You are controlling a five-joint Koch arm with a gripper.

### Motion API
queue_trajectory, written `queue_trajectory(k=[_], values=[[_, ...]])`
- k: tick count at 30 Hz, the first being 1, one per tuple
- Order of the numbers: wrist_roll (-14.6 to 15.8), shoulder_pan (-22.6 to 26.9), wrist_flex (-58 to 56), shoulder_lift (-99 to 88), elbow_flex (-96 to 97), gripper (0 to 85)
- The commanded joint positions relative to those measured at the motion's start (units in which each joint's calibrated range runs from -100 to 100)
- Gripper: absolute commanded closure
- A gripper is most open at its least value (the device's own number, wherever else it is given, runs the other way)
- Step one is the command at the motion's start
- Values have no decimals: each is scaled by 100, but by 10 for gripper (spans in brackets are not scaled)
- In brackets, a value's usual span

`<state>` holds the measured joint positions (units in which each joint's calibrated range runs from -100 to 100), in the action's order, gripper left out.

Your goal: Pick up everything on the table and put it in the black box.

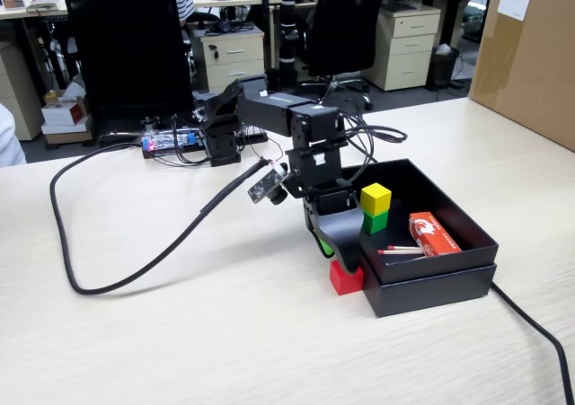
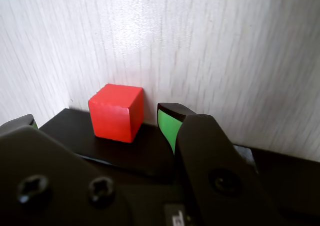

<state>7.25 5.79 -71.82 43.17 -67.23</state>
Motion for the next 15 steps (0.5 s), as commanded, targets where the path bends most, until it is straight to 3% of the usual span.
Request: queue_trajectory(k=[1,7,11,13,15], values=[[-137,24,352,37,-494,379],[-215,49,447,278,-512,435],[-274,59,439,405,-503,600],[-274,54,439,382,-485,761],[-274,54,439,347,-485,821]])
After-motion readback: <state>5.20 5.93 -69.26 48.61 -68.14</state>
